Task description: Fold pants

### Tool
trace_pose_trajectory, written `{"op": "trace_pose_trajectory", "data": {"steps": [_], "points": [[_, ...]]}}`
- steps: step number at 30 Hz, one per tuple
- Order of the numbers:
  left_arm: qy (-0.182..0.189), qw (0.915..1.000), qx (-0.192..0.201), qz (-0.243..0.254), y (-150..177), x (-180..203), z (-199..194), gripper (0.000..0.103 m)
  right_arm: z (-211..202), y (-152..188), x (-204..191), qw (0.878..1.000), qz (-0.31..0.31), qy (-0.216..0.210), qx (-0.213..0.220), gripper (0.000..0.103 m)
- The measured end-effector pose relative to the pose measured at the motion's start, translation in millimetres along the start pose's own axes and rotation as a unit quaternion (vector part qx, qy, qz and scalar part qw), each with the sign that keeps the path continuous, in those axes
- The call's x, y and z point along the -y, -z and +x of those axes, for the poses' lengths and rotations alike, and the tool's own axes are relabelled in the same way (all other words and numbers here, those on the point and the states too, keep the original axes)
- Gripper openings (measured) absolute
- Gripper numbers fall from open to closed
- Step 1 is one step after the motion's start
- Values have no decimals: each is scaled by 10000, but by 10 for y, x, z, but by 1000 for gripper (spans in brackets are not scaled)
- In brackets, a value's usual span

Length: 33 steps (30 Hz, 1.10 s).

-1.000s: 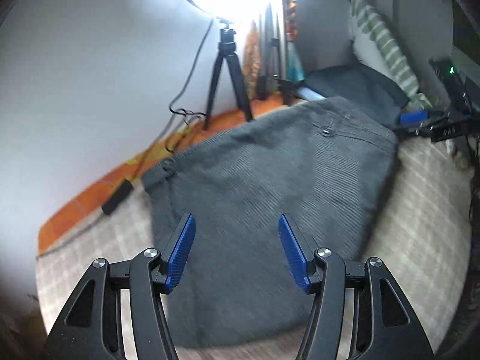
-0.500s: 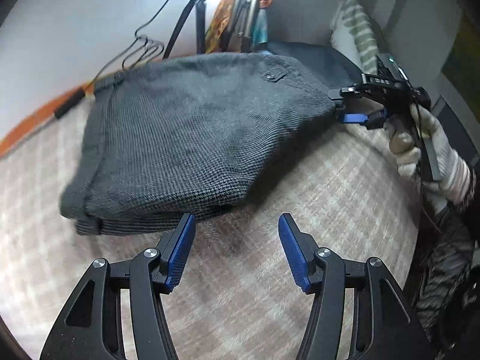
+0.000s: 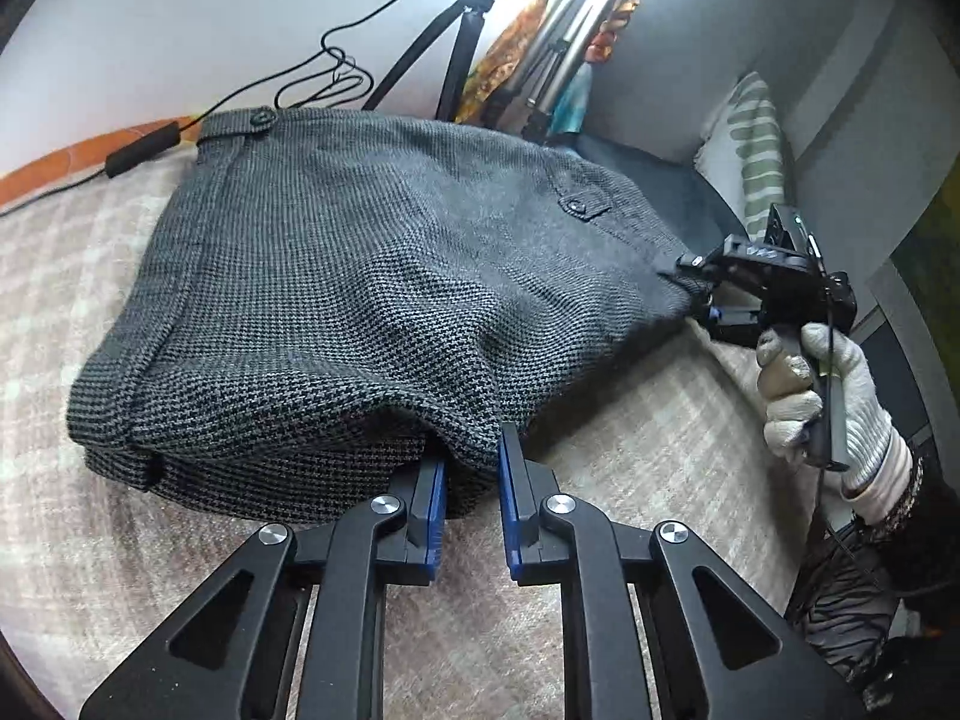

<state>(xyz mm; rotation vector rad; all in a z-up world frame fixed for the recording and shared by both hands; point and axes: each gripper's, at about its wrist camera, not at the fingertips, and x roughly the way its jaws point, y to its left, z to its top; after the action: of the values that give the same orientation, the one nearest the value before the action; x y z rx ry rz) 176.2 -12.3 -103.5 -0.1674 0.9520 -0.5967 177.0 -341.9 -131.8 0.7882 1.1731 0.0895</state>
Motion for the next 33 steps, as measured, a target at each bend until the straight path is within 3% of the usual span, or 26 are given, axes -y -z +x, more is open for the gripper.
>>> {"op": "trace_pose_trajectory", "data": {"steps": [1, 3, 5, 7, 11, 17, 21, 23, 25, 27, 30, 32, 33], "points": [[-59, 10000, -8, 78, 9, 17, -8, 13, -24, -12, -28, 10000, -71, 34, 54, 24], [-159, 9996, -141, 190, 55, 20, 32, 13, -169, -34, -139, 9992, -253, -92, 305, 20], [-230, 9988, -369, 247, 119, 11, 127, 13, -294, -33, -283, 9950, -797, 152, 576, 16], [-237, 9986, -398, 245, 154, -17, 125, 14, -214, -18, -252, 9931, -940, 535, 451, 15], [-353, 9973, -498, 401, 198, 3, -39, 18, -105, 8, -38, 9954, -652, 668, 223, 16], [-922, 9901, 226, 1033, 14, 250, -421, 17, -134, 25, -105, 9939, -842, 632, 332, 21], [-989, 9860, 357, 1291, -433, 429, -137, 17, -117, 11, -17, 9969, -514, 435, 419, 24], [-1151, 9820, 294, 1467, -637, 495, 160, 17, -142, 27, -3, 9972, -442, 388, 465, 36], [-1276, 9824, 177, 1355, -760, 470, 423, 17, -158, 37, 12, 9971, -385, 420, 497, 58], [-1294, 9849, 25, 1150, -816, 398, 645, 17, -178, 41, 40, 9972, -327, 366, 563, 60], [-1561, 9805, -155, 1181, -753, 324, 894, 17, -147, 26, 90, 9979, -204, 269, 551, 61], [-1585, 9807, -166, 1131, -684, 271, 983, 17, -113, 8, 115, 9983, -138, 201, 535, 55], [-1616, 9795, -27, 1200, -641, 267, 992, 17, -96, -1, 116, 9983, -118, 180, 541, 42]]}}
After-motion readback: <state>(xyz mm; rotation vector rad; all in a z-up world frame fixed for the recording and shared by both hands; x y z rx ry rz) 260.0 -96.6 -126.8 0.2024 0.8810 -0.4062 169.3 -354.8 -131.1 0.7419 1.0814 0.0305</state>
